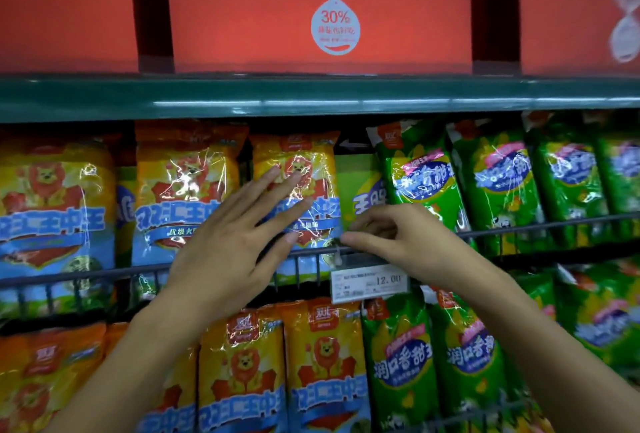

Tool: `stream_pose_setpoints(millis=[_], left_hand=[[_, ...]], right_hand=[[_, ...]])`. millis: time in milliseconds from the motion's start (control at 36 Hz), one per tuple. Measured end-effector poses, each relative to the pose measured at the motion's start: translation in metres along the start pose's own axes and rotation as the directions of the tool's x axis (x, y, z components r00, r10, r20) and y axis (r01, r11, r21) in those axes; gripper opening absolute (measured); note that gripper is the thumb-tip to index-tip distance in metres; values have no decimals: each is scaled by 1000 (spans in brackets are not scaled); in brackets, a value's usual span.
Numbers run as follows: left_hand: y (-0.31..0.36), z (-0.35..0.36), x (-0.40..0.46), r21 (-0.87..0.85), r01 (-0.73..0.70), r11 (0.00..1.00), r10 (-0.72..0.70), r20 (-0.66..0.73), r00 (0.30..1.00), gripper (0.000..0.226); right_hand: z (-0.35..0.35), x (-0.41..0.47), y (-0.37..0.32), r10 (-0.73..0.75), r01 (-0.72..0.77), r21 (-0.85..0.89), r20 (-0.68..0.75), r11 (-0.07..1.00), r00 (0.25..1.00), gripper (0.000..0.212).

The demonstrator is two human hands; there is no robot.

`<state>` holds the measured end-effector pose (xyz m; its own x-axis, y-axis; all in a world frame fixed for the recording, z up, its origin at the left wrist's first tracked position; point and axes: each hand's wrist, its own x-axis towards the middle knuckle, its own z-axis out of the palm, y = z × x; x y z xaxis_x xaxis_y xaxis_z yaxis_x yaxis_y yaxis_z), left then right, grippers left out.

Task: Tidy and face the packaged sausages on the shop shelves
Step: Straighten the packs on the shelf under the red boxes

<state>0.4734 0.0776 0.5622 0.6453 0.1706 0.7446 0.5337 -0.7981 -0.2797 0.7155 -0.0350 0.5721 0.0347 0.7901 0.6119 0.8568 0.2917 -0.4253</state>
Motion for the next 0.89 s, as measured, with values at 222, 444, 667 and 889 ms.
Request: stream_pose_setpoints(millis=[222,444,667,889], left_hand=[[0,1,0,4,-19,1000,19,-2,1000,53],[4,5,-2,-85,-70,994,56,-160,986,39],[39,25,0,-121,-49,991,16,-254,967,46],[54,32,12,-177,-2,984,-51,-293,955,34]], right_hand=[[-8,-13,19,-102,102,-35,-7,994,995,17],[-13,-20,28,-94,93,-62,-18,994,995,40],[-15,-30,41,-126,123,-31,-119,992,985,27],[-18,-42,53,-179,174,-49,-151,984,972,37]])
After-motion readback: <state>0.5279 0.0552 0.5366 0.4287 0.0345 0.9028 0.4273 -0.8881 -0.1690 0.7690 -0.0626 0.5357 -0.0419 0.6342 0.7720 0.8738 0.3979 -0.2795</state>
